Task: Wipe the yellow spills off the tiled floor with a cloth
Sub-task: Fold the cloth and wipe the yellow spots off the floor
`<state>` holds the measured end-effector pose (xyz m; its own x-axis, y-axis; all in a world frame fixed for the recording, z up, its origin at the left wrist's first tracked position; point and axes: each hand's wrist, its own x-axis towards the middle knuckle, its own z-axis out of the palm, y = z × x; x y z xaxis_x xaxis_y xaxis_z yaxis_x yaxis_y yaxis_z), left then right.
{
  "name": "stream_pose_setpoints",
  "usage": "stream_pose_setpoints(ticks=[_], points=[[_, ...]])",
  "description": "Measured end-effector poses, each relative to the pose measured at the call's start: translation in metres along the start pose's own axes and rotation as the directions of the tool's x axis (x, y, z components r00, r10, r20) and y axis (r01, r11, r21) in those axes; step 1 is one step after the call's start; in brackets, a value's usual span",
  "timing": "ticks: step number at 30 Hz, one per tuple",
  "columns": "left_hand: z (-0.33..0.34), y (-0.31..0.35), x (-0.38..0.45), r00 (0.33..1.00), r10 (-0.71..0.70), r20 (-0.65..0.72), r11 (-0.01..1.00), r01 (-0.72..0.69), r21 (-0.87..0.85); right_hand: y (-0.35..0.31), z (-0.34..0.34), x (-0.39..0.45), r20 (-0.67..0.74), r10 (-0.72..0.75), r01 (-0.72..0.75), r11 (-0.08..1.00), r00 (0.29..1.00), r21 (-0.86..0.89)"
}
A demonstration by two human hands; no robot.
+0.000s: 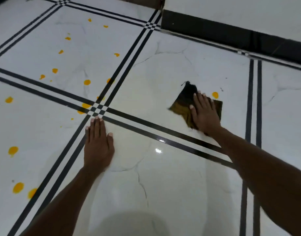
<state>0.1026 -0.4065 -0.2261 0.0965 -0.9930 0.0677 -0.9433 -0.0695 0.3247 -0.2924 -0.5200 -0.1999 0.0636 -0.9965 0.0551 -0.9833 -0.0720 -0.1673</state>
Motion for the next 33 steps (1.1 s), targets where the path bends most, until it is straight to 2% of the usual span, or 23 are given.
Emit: stream_pose_setpoints(ticks=[1, 2, 3, 5, 7, 9, 10, 12, 14, 17, 19, 21, 23, 25, 27, 28, 30, 32, 33], points=[[0.002, 0.008, 0.004, 1.0, 0.026, 0.006, 0.999, -0.026, -0.02, -0.01, 0.004, 0.013, 0.0, 0.106, -0.106, 0.994, 0.994, 0.015], [0.005, 0.019, 0.009, 0.996, 0.085, 0.012, 0.996, -0.085, -0.034, -0.023, 0.007, 0.021, -0.005, 0.137, -0.136, 0.99, 0.991, 0.02], [0.009, 0.033, 0.017, 0.987, 0.16, 0.013, 0.986, -0.159, -0.051, -0.037, 0.011, 0.022, -0.015, 0.098, -0.097, 0.995, 0.995, 0.018], [0.022, 0.067, 0.037, 0.958, 0.287, 0.029, 0.954, -0.283, -0.098, -0.052, 0.018, 0.006, -0.043, -0.105, 0.105, 0.994, 0.994, -0.02], [0.032, 0.105, 0.057, 0.935, 0.348, 0.067, 0.932, -0.338, -0.13, -0.049, 0.016, -0.024, -0.01, -0.297, 0.297, 0.954, 0.955, -0.035], [0.046, 0.143, 0.076, 0.9, 0.419, 0.121, 0.903, -0.399, -0.157, -0.024, 0.006, -0.052, 0.027, -0.361, 0.362, 0.932, 0.932, -0.03], [0.053, 0.16, 0.082, 0.879, 0.456, 0.138, 0.886, -0.435, -0.16, -0.005, 0.002, -0.061, 0.037, -0.348, 0.349, 0.936, 0.937, -0.033], [0.066, 0.182, 0.087, 0.864, 0.481, 0.15, 0.876, -0.464, -0.135, 0.035, -0.006, -0.064, 0.029, -0.246, 0.247, 0.968, 0.969, -0.042], [0.074, 0.186, 0.082, 0.867, 0.483, 0.124, 0.876, -0.478, -0.07, 0.07, -0.011, -0.049, 0.014, -0.05, 0.05, 0.998, 0.999, -0.032], [0.079, 0.186, 0.082, 0.868, 0.486, 0.1, 0.874, -0.484, -0.041, 0.095, -0.014, 0.006, -0.039, 0.265, -0.265, 0.964, 0.963, 0.024], [0.078, 0.186, 0.085, 0.868, 0.483, 0.112, 0.875, -0.482, -0.039, 0.087, -0.009, 0.045, -0.016, 0.343, -0.342, 0.938, 0.939, 0.059], [0.078, 0.189, 0.084, 0.868, 0.486, 0.102, 0.874, -0.486, -0.028, 0.066, -0.005, 0.059, -0.009, 0.264, -0.264, 0.964, 0.964, 0.036], [0.074, 0.189, 0.085, 0.866, 0.482, 0.131, 0.875, -0.483, -0.027, 0.039, -0.004, 0.042, 0.011, 0.044, -0.044, 0.998, 0.999, 0.033], [0.074, 0.188, 0.082, 0.863, 0.486, 0.141, 0.872, -0.49, -0.009, 0.033, -0.003, 0.0, 0.047, -0.196, 0.198, 0.98, 0.979, -0.02], [0.073, 0.188, 0.084, 0.862, 0.485, 0.147, 0.873, -0.488, -0.014, 0.059, -0.011, -0.024, 0.111, -0.335, 0.34, 0.94, 0.936, -0.033], [0.073, 0.189, 0.084, 0.866, 0.479, 0.146, 0.877, -0.48, -0.027, 0.08, -0.014, -0.022, 0.11, -0.315, 0.321, 0.946, 0.943, -0.038], [0.075, 0.19, 0.084, 0.871, 0.474, 0.132, 0.88, -0.474, -0.033, 0.118, -0.019, 0.0, 0.03, -0.086, 0.088, 0.995, 0.996, -0.048], [0.077, 0.19, 0.083, 0.875, 0.469, 0.122, 0.882, -0.47, -0.02, 0.139, -0.02, 0.041, -0.046, 0.207, -0.208, 0.978, 0.977, -0.011], [0.077, 0.19, 0.083, 0.876, 0.467, 0.118, 0.883, -0.468, -0.021, 0.136, -0.019, 0.062, -0.038, 0.288, -0.288, 0.958, 0.957, 0.017]])
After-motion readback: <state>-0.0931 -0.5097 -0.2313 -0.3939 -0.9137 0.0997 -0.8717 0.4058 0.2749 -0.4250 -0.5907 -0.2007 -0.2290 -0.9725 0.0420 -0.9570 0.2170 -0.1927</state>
